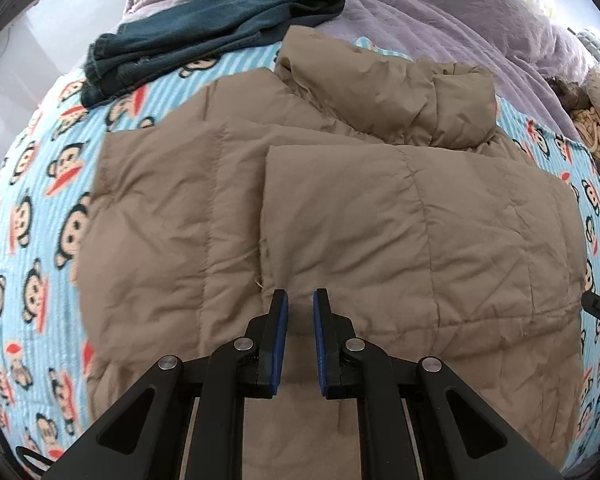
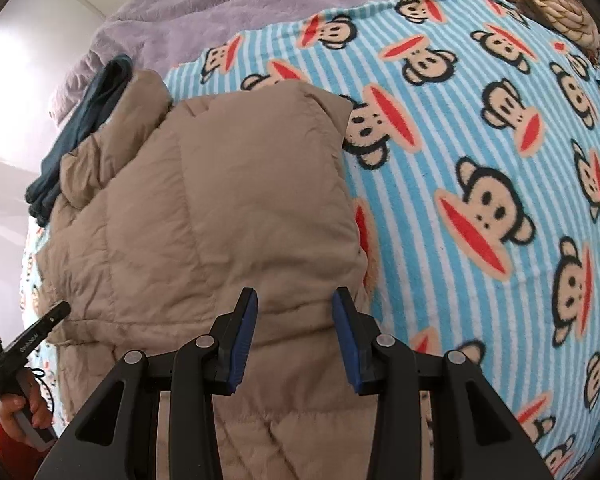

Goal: Fold large clothes

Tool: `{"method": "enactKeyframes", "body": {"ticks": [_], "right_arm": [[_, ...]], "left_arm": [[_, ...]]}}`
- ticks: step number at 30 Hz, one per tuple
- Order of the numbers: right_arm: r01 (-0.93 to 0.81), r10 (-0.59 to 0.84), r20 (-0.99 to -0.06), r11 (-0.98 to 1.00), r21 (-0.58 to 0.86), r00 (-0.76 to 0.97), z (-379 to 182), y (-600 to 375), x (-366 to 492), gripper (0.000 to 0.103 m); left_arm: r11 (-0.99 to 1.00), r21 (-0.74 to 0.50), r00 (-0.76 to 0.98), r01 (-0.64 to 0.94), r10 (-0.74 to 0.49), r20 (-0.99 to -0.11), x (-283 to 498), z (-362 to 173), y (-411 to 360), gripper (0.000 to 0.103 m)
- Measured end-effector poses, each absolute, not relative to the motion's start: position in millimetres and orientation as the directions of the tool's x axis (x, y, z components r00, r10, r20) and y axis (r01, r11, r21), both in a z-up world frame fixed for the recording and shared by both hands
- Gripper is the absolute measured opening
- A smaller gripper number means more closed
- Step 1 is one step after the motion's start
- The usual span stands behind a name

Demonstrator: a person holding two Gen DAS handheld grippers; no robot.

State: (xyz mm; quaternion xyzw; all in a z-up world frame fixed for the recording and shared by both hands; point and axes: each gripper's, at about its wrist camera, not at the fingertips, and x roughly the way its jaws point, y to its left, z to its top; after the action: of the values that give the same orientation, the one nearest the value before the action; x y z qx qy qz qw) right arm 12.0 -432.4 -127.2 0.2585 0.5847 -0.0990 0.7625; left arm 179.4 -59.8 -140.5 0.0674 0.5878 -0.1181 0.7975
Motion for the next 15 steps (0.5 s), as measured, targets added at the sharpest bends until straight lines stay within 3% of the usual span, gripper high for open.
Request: {"method": "enactKeyframes", "body": {"ticks": [6, 7, 8, 9, 10, 15], "right_arm": [[0.437, 0.170, -0.940, 0.850, 0.292, 0.297, -111, -425, -7, 0.051], [0.435, 0.171, -0.939, 0.851, 0.293, 0.299, -108, -423, -11, 0.053], [0.433, 0.171, -0.939, 0.852, 0.294, 0.299, -106, -422, -13, 0.054], [0.432, 0.172, -0.938, 0.852, 0.295, 0.300, -104, -421, -15, 0.056], [0.431, 0.174, -0.937, 0.852, 0.297, 0.302, -102, -420, -18, 0.058], [0.417, 0.186, -0.932, 0.855, 0.309, 0.311, -92, -408, -32, 0.072]], "left_arm": [[0.965, -0.032, 0.294, 0.259, -0.110, -0.949, 162, -121, -52, 0.014], [0.966, -0.025, 0.301, 0.258, -0.105, -0.948, 158, -118, -51, 0.027], [0.966, -0.015, 0.306, 0.257, -0.096, -0.947, 154, -115, -49, 0.050], [0.967, -0.010, 0.312, 0.253, -0.092, -0.946, 151, -114, -48, 0.094], [0.969, -0.005, 0.335, 0.247, -0.091, -0.938, 146, -109, -47, 0.103], [0.966, 0.035, 0.360, 0.255, -0.062, -0.931, 123, -97, -45, 0.103]]}}
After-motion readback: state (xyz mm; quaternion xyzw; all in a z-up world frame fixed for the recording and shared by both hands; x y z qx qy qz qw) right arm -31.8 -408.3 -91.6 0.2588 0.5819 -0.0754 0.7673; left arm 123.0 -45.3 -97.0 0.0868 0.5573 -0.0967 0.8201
